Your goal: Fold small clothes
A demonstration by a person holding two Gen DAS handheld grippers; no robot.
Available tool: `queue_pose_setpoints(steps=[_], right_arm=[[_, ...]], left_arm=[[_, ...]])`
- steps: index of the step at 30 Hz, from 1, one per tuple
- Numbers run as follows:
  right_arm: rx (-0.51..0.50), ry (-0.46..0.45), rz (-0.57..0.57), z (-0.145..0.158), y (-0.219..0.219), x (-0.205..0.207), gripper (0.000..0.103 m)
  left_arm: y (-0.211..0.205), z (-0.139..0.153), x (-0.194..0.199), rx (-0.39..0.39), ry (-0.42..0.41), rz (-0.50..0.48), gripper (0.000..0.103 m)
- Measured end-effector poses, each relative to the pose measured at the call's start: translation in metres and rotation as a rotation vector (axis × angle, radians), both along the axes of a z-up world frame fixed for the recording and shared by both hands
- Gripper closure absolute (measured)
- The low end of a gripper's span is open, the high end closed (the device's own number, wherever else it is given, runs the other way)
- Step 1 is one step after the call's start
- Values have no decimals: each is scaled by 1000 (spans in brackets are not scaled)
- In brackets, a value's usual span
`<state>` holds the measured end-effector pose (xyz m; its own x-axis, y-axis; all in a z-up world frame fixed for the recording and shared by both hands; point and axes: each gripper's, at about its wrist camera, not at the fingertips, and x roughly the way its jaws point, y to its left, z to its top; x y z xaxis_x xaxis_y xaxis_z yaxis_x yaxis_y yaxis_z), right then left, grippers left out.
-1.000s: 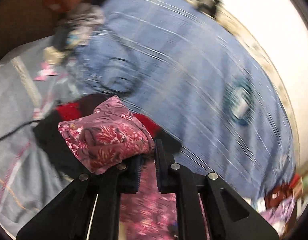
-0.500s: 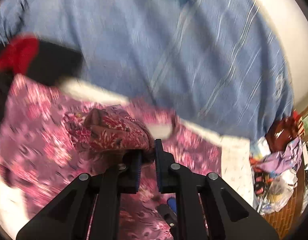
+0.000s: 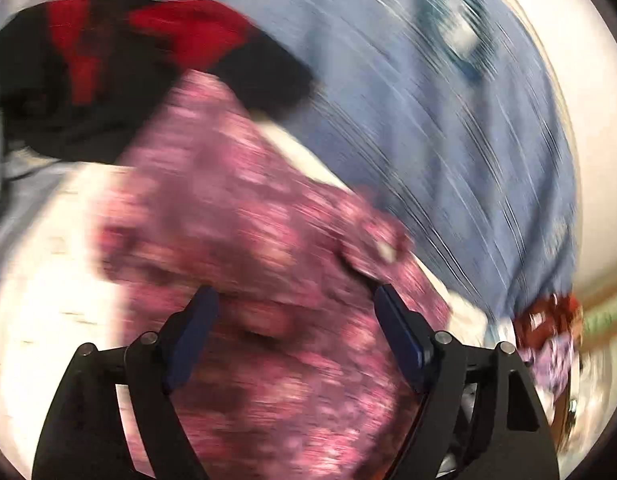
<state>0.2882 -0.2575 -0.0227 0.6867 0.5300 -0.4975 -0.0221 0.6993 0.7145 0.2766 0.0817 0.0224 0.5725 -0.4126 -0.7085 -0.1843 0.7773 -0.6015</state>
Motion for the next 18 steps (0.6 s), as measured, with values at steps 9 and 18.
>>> queue_pose_setpoints(steps=[9,18], right_arm=[[-662,-111,213,27,106,24,31],[-643,-136,209,34,106,58,96]], left_arm=[[37,-51,0,-273,95,122,23],[37,-44,1,-251,81,121,23]])
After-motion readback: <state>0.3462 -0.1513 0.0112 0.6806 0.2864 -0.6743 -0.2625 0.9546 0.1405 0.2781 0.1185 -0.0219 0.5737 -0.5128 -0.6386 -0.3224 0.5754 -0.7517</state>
